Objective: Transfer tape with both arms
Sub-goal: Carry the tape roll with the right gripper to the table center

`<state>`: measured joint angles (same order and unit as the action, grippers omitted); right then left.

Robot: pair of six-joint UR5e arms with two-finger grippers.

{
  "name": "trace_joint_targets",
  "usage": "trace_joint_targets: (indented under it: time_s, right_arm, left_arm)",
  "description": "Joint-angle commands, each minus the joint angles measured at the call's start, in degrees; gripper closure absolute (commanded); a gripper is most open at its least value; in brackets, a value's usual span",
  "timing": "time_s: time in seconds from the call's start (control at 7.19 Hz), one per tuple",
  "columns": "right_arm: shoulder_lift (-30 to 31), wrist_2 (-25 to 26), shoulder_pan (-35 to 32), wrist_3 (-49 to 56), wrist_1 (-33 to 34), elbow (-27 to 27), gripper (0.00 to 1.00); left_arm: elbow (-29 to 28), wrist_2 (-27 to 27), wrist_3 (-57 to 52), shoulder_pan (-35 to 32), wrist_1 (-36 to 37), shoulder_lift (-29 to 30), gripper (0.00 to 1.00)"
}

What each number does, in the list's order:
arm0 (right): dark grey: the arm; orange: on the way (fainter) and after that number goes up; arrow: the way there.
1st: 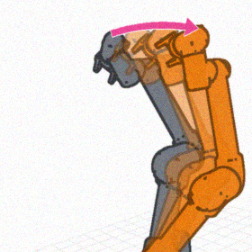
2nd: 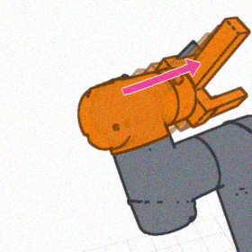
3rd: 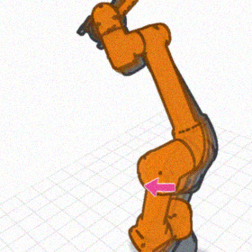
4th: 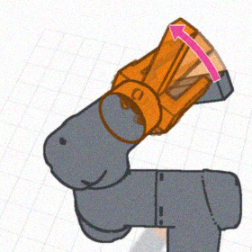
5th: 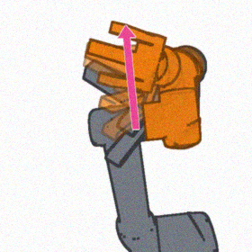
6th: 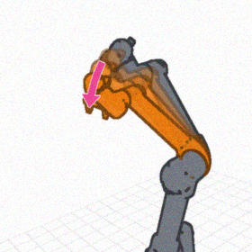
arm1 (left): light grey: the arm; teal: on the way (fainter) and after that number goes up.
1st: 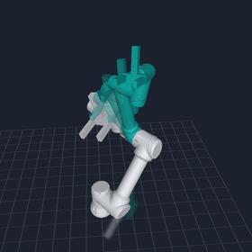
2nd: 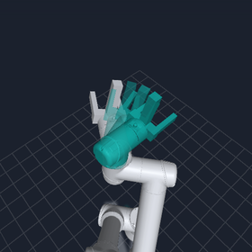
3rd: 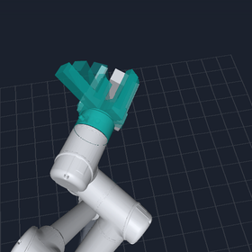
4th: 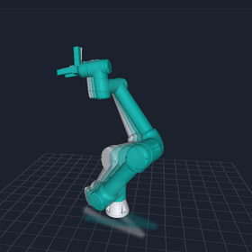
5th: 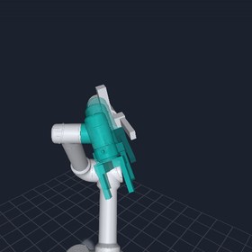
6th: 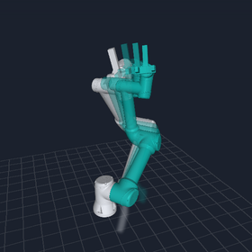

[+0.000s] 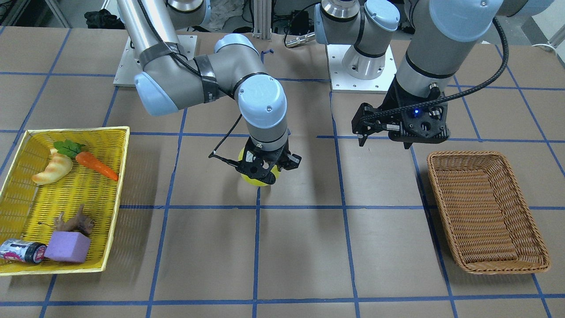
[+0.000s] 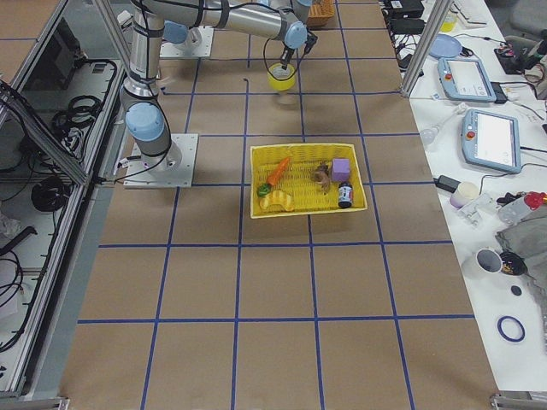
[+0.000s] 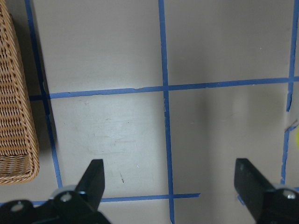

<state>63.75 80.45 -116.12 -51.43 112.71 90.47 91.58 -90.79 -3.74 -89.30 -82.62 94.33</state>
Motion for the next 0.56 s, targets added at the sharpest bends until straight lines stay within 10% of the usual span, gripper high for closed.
trace_joint_targets:
  time_s: [0.0, 0.28, 0.42]
  right_arm:
    - [-3.9, -1.2, -2.4, -4.6, 4.3, 0.0, 1.00]
    - [-3.8, -5.7, -2.5, -6.6, 4.4, 0.1, 0.96]
    - [-3.7, -6.9, -2.4, -8.1, 4.8, 0.1, 0.31]
  left_arm:
    - [0.0, 0.1, 0.1, 0.0, 0.0, 0.2, 0.00]
    - [-0.1, 0.1, 0.1, 0.1, 0.0, 0.2, 0.00]
    - [-0.1, 0.1, 0.1, 0.1, 0.0, 0.2, 0.00]
